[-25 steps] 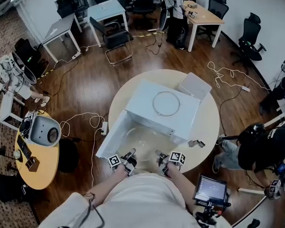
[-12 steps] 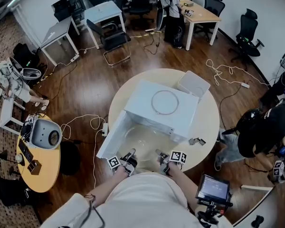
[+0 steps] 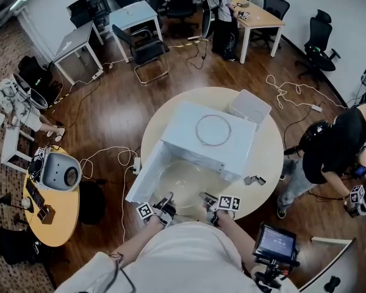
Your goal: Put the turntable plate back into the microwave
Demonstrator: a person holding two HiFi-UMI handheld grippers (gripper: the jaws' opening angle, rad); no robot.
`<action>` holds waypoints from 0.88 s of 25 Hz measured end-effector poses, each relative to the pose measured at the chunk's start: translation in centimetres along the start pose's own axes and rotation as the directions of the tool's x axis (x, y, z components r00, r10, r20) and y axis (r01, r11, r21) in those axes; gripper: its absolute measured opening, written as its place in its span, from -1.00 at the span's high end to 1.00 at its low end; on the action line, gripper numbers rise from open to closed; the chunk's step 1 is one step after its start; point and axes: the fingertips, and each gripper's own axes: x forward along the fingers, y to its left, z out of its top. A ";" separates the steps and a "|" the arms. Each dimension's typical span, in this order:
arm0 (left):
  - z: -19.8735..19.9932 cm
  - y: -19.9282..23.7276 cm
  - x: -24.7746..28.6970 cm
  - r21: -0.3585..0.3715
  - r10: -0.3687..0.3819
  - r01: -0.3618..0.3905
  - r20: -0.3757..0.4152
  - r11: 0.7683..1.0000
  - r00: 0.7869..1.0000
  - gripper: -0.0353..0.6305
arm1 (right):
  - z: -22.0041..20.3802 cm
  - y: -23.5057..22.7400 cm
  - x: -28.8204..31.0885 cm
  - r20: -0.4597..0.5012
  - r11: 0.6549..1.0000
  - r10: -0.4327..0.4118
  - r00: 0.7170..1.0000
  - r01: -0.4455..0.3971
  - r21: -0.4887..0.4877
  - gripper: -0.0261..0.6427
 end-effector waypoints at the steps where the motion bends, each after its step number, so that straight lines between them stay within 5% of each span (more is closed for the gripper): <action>1: 0.0 -0.2 -0.2 0.000 -0.006 0.006 0.001 1.000 1.000 0.77 | -0.1 0.3 -0.1 0.000 1.000 0.002 1.000 -0.002 -0.011 0.66; 9: -0.6 -2.0 -0.3 0.011 -0.050 0.051 -0.011 0.999 0.999 0.77 | 0.0 2.1 -1.2 0.025 0.997 0.034 0.999 -0.032 -0.064 0.66; 14: -0.4 -3.0 -0.3 -0.005 -0.085 0.085 0.010 0.996 0.996 0.77 | 0.0 2.7 -1.5 0.050 0.996 0.076 0.996 -0.074 -0.039 0.31; 22: -0.2 -5.1 0.2 -0.006 -0.130 0.130 0.030 0.991 0.991 0.77 | -0.7 5.4 -1.4 0.032 0.983 0.182 0.983 -0.182 -0.016 0.28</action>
